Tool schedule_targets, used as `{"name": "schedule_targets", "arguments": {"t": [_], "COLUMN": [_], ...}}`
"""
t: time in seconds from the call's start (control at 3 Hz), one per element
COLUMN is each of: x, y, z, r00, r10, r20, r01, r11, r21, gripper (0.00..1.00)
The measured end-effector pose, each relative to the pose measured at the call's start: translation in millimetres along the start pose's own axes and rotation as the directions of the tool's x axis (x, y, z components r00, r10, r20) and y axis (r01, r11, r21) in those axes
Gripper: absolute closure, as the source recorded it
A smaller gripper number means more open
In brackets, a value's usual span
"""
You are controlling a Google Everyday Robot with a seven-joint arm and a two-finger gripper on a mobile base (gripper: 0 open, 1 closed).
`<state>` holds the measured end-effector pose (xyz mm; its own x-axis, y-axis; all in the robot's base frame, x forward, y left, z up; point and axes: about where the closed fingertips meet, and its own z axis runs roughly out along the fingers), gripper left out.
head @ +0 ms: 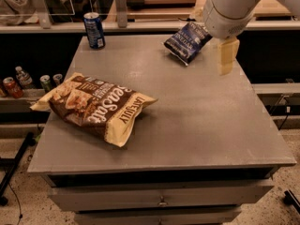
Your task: Move blue chip bag near brown chip bag
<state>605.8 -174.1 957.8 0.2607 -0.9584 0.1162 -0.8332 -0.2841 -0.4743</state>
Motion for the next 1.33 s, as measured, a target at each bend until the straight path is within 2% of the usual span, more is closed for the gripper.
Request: {"name": "schedule_targets", "arguments": {"t": [0.33,0.67,1.0,1.33], "x": [25,43,57,66], "y": [-42,-76,-102,-118], "z": [0,6,21,40], "r00": [0.985,0.952,0.912,0.882], "r10": [-0.082,-0.138,-0.191,-0.217], "r20": [-0.151,-0.273,-0.363,-0.418], "r01": [0.095,0.169,0.228,0.250], "r11": [0.9922,0.9809,0.9718,0.9678], "r21": [0.081,0.095,0.061,0.026], "gripper": [0.00,0.00,0.00,0.00]}}
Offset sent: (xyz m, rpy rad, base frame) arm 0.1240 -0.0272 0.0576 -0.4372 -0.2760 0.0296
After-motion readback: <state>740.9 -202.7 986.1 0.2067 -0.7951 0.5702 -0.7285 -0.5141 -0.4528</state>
